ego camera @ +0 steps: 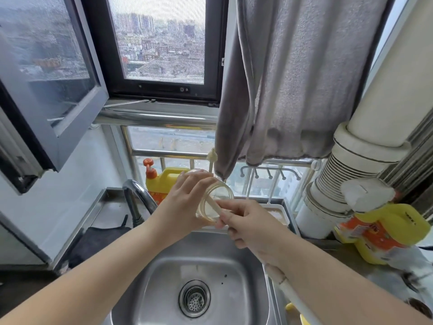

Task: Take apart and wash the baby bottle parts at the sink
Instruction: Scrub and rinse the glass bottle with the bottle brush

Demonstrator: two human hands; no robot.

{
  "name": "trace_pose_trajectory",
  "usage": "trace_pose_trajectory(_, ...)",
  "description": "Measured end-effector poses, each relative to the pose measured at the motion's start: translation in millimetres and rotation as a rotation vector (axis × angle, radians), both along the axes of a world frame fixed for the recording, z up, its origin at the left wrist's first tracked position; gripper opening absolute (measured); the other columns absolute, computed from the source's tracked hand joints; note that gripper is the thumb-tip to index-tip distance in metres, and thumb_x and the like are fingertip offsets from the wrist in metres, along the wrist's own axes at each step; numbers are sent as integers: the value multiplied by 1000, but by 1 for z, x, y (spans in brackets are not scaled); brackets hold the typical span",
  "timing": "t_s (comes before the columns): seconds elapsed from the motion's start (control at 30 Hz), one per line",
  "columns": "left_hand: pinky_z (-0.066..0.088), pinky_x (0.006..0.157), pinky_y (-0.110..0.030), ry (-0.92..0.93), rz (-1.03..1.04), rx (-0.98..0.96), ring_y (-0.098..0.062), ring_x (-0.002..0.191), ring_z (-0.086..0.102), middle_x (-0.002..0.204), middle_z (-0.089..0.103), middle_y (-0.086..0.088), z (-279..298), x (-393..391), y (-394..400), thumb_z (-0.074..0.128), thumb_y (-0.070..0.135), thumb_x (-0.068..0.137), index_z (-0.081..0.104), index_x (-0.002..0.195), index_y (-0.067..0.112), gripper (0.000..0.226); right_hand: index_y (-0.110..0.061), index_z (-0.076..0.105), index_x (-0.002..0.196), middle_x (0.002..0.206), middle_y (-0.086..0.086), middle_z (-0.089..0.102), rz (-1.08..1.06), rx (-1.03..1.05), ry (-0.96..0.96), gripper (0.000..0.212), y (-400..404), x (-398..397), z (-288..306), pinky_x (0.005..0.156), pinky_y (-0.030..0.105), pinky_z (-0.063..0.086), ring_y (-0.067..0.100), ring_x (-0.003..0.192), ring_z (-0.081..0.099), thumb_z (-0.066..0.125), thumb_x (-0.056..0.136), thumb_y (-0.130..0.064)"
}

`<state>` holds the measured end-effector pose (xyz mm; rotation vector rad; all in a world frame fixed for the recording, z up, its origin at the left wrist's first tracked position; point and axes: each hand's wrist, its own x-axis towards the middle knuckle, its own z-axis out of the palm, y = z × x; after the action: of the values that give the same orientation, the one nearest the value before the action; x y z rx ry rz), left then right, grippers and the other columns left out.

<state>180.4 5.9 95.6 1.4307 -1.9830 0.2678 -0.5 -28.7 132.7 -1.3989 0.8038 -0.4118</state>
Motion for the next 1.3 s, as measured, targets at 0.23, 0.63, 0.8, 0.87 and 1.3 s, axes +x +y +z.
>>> trace_pose_trajectory(0.23, 26, 108, -23, -87, -5, 292, -10, 133, 21, 144, 20, 8, 15, 4, 8, 73, 24, 78, 14, 145, 37, 91, -29, 61, 117, 64, -7, 57, 28, -138, 124, 28, -5, -12, 0, 42, 18, 28, 9, 48, 33, 50, 97, -12)
trace_pose_trajectory(0.63, 34, 100, -26, -44, 55, 318, -19, 127, 43, 141, 44, 1, 35, 6, -3, 86, 34, 64, 39, 142, 23, 92, -28, 63, 122, 70, -13, 56, 98, -651, 404, 32, -5, -20, 14, 50, 6, 35, -3, 56, 50, 50, 96, -15)
trace_pose_trajectory(0.8, 38, 95, -30, 58, -56, 196, -15, 113, 47, 131, 54, -7, 29, 4, -2, 91, 33, 54, 47, 132, 26, 89, -32, 60, 124, 66, -10, 60, 71, -546, 269, 33, -3, -14, 12, 49, 14, 36, 0, 47, 46, 52, 97, -16)
trace_pose_trajectory(0.87, 39, 95, -33, 48, -78, 171, -15, 111, 48, 128, 56, -9, 28, 7, -2, 91, 32, 54, 48, 129, 24, 87, -28, 61, 125, 71, -9, 61, 132, -611, 274, 32, 2, -12, 9, 63, 24, 44, 15, 65, 58, 53, 96, -17)
trace_pose_trajectory(1.3, 42, 92, -31, -52, -66, 109, -18, 110, 54, 121, 62, -4, 24, 6, 1, 63, 56, 63, 51, 127, 20, 74, -19, 61, 97, 81, 3, 60, 171, -1006, 546, 23, -3, -7, 18, 64, 31, 45, 24, 76, 58, 46, 88, -5)
